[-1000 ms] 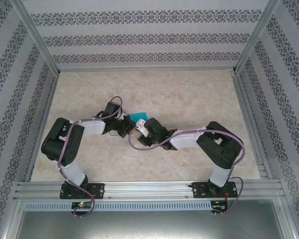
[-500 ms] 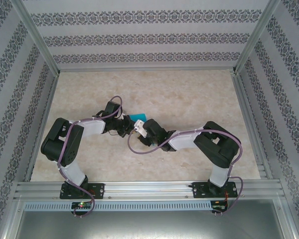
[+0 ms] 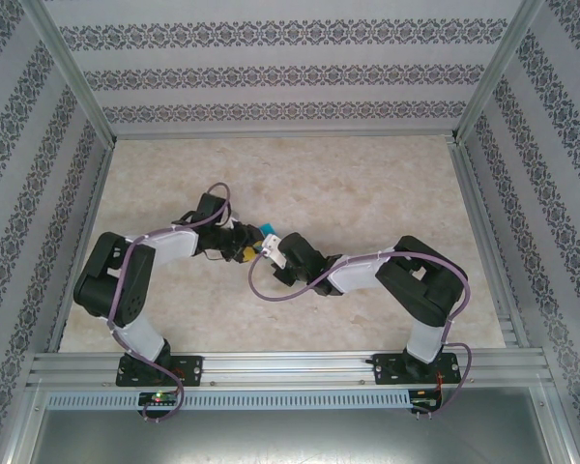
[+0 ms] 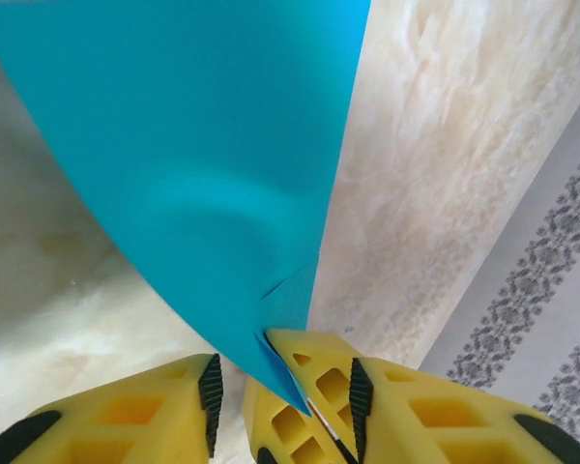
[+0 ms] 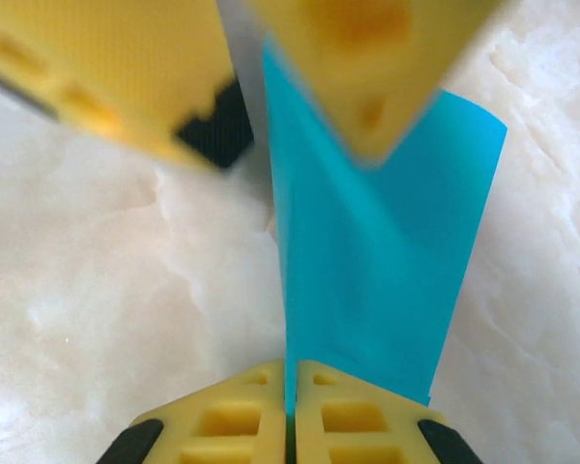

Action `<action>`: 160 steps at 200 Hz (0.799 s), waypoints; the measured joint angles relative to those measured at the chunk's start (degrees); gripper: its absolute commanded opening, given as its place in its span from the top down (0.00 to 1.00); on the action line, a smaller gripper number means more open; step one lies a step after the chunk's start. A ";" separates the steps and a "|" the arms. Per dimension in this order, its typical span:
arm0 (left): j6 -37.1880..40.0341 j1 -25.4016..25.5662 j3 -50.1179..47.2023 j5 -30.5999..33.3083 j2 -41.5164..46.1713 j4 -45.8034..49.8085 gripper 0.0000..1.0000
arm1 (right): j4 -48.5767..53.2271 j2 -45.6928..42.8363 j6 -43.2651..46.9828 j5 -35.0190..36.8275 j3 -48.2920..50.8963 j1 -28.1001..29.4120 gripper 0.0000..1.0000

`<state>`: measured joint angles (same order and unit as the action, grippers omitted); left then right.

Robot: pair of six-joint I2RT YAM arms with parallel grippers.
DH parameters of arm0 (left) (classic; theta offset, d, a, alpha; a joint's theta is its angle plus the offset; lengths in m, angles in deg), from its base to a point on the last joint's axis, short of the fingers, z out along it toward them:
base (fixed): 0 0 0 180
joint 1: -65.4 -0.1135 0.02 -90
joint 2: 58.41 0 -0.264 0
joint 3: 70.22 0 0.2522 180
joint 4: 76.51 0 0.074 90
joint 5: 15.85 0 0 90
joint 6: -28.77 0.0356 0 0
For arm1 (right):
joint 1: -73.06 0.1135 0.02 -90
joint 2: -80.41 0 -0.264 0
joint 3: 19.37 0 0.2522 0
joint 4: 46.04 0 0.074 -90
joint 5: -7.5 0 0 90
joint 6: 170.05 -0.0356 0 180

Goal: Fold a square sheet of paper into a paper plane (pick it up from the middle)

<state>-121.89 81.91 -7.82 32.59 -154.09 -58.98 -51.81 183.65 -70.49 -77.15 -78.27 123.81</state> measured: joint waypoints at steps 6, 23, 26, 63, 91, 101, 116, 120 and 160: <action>0.52 -0.85 0.15 0.07 0.59 0.66 0.49 | -0.04 -0.02 -0.33 -0.35 0.13 -0.15 0.95; 1.84 -2.93 0.57 0.44 2.40 2.40 0.45 | -0.02 -0.04 -1.29 -1.55 0.35 -0.76 0.96; 2.05 -3.30 0.57 0.52 2.78 2.69 0.45 | -0.04 -0.07 -1.64 -1.86 0.39 -0.94 0.97; 3.52 -5.25 0.28 2.01 5.81 4.13 0.40 | -0.02 -0.66 -5.38 -6.75 0.44 -3.54 1.00; 3.61 -5.33 -2.51 2.60 7.80 2.80 0.38 | 0.17 -0.83 -9.55 -11.67 0.37 -5.86 1.00; 3.54 -5.33 -3.78 2.58 8.00 1.68 0.38 | 0.55 -0.83 -11.19 -13.40 0.26 -6.58 1.00; 3.23 -5.33 -5.53 2.56 8.00 -0.28 0.38 | 0.90 -0.83 -13.92 -15.82 0.07 -7.56 1.00; 3.19 -5.33 -6.03 2.47 8.00 -0.85 0.38 | 0.90 -0.83 -14.71 -16.55 0.00 -7.85 1.00; 2.60 -4.94 -9.05 1.01 7.69 -7.13 0.39 | -0.61 -0.39 -24.37 -23.41 -0.13 -11.10 1.00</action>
<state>-119.29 76.97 -16.87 33.60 -146.40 -66.11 -52.42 183.26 -94.86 -100.56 -78.40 112.70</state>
